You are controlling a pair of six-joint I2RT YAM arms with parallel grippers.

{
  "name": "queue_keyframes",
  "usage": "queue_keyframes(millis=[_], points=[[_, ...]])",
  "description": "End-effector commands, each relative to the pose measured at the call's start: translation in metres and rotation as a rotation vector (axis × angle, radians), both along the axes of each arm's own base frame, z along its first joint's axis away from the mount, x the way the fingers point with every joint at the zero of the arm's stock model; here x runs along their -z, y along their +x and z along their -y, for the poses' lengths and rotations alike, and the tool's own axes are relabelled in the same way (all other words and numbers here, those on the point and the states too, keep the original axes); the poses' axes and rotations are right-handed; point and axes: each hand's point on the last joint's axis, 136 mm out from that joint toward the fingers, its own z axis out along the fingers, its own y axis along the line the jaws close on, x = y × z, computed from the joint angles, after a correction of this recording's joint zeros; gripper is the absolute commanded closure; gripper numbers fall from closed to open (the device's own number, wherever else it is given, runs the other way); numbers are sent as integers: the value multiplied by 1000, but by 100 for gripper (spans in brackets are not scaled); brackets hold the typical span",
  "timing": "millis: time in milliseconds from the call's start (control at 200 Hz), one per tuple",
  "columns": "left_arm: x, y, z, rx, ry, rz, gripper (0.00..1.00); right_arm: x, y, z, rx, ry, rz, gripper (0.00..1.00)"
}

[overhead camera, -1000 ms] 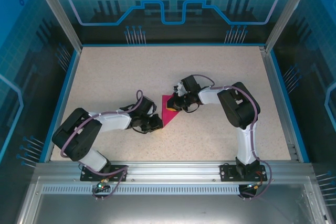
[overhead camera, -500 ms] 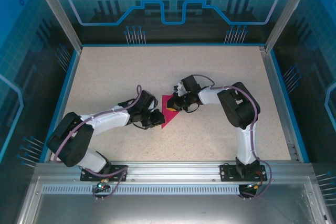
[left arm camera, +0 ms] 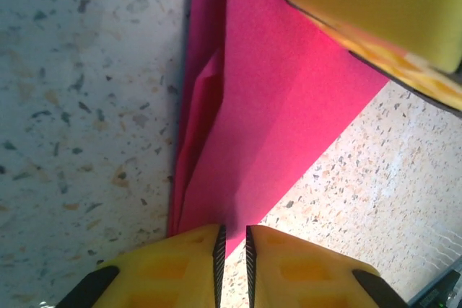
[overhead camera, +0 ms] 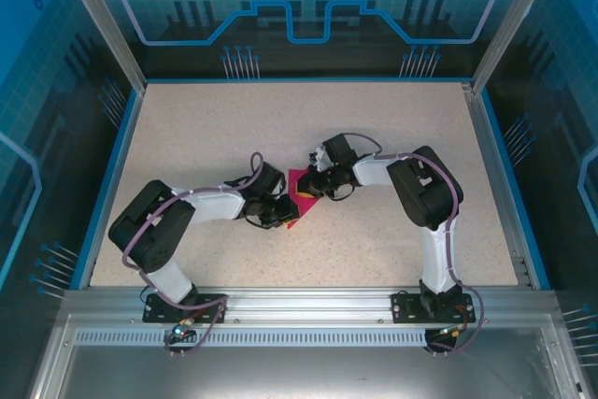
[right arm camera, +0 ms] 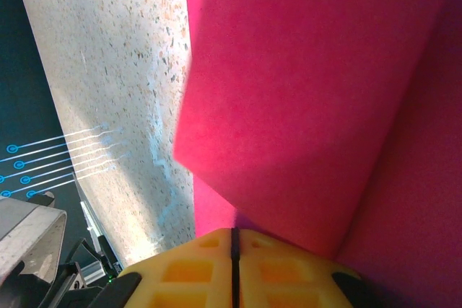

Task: Fold a paper plane with a square sheet of paper (pick it up from the middle)
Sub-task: Fourth fold the wing at the center of the table.

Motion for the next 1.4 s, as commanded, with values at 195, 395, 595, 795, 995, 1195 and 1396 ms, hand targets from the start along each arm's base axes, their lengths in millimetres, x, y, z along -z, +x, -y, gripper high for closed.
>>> queue_keyframes(millis=[195, 395, 595, 795, 995, 1195, 1396], points=[[11, -43, -17, 40, 32, -117, 80, 53, -18, 28, 34, -162, -115, 91], [6, -45, -15, 77, 27, -116, 80, 53, -19, 28, 36, -166, -117, 91], [8, -47, -25, 66, 90, -129, 80, 53, -19, 29, 35, -169, -117, 91], [-17, -27, -25, 6, 77, -19, 81, 53, -18, 28, 36, -168, -115, 91], [-50, 12, -4, -66, -33, 112, 81, 55, -17, 28, 41, -171, -120, 91], [-42, 37, 7, -108, -23, 109, 84, 56, -16, 28, 39, -171, -122, 91], [-16, 42, 9, -128, -10, 81, 85, 57, -18, 29, 39, -176, -126, 91]])
